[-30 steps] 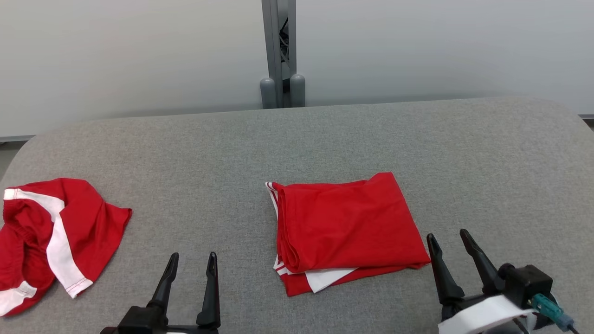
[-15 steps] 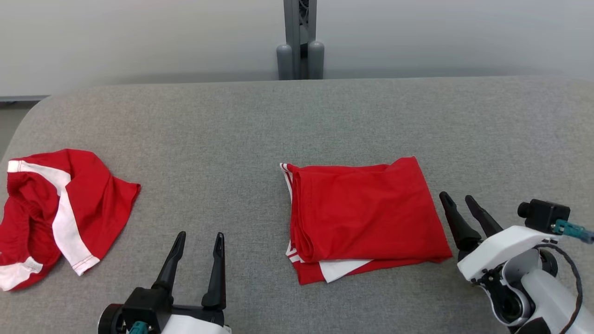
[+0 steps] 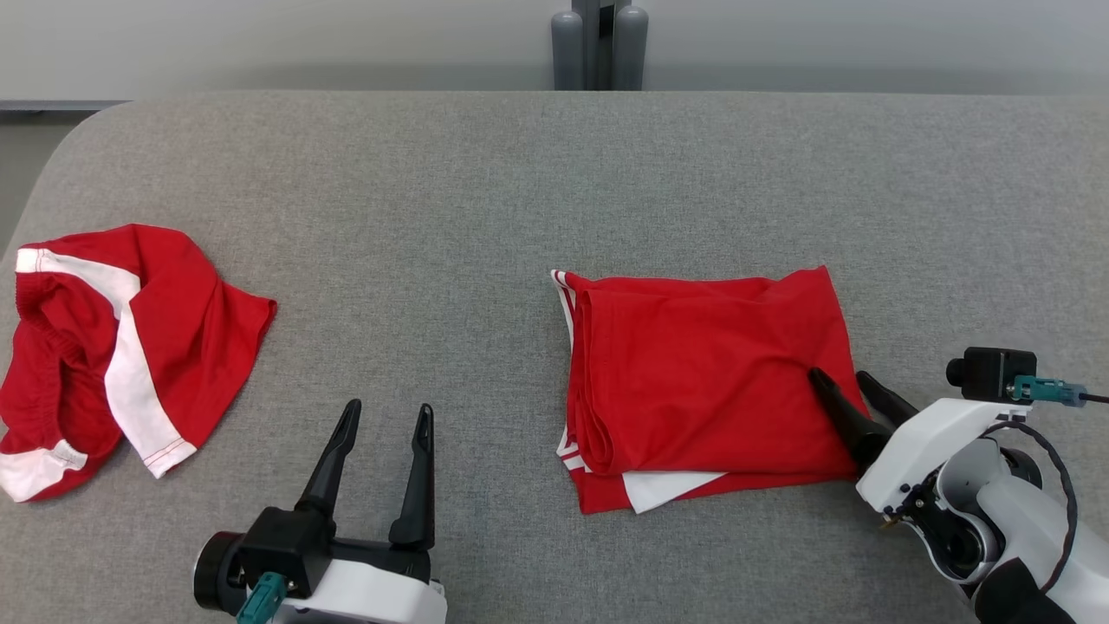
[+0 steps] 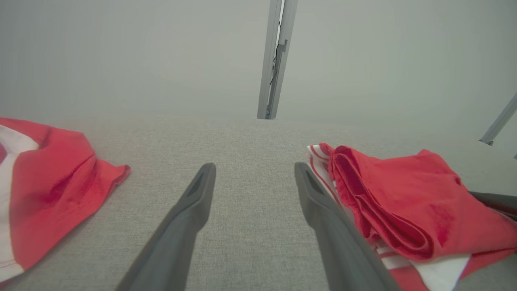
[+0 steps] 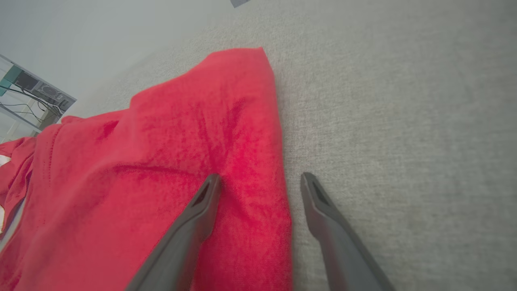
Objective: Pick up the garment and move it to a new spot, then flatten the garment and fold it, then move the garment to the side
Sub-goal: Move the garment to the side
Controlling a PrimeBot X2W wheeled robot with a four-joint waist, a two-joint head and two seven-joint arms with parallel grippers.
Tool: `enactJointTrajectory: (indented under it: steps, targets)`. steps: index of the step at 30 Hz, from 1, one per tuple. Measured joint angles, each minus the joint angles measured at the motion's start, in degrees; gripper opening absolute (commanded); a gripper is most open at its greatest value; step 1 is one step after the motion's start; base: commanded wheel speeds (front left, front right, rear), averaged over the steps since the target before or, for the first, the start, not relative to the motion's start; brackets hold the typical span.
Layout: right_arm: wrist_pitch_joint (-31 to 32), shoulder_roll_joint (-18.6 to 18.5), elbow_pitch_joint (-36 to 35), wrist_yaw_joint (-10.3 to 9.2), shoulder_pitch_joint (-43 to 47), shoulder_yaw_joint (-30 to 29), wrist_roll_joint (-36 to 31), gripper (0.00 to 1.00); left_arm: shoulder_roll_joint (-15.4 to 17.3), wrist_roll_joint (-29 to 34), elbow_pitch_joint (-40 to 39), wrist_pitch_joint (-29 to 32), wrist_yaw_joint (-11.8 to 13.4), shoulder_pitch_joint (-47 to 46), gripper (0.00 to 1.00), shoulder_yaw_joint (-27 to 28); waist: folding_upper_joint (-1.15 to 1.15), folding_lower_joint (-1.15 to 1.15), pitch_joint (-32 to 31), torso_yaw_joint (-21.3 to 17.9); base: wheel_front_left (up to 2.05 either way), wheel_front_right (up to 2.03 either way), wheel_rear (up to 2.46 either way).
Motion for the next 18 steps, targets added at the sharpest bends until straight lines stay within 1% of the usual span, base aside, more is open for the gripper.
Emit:
enactJointTrajectory:
  steps: [4, 5, 7, 8, 18]
  targets:
    - [-0.13, -0.63, 0.41, 0.0, -1.38, 2.66, 1.91, 1.0, -0.01, 0.12, 0.19, 0.0, 0.01, -0.39, 1.0, -0.38, 0.0, 0.0, 0.67, 0.44, 0.0, 0.0, 0.0]
    - [-0.33, -0.86, 0.42, 0.0, -1.6, 3.31, 2.4, 0.57, 0.0, 0.24, 0.24, 0.0, 0.01, -0.45, 1.0, -0.41, 0.0, 0.0, 0.78, 0.54, 0.0, 0.0, 0.0]
    - [-0.69, -1.23, 0.42, 0.0, -2.1, 4.67, 3.22, 0.23, 0.0, 0.34, 0.38, 0.0, -0.01, -0.76, 1.0, -0.41, 0.0, 0.0, 0.93, 0.69, 0.0, 0.0, 0.0]
    - [-0.91, -1.47, 0.4, -0.01, -2.34, 5.46, 3.35, 0.0, -0.02, 0.4, 0.46, 0.0, -0.02, -0.98, 1.0, -0.41, 0.0, 0.0, 0.96, 0.74, 0.0, 0.0, 0.0]
    - [-7.11, -3.01, 1.35, 0.01, -3.76, 11.24, 3.78, 0.0, 0.0, 0.88, 0.78, 0.0, -0.03, -1.21, 1.0, -0.56, 0.0, 0.0, 0.26, -0.12, 0.0, 0.0, 0.0]
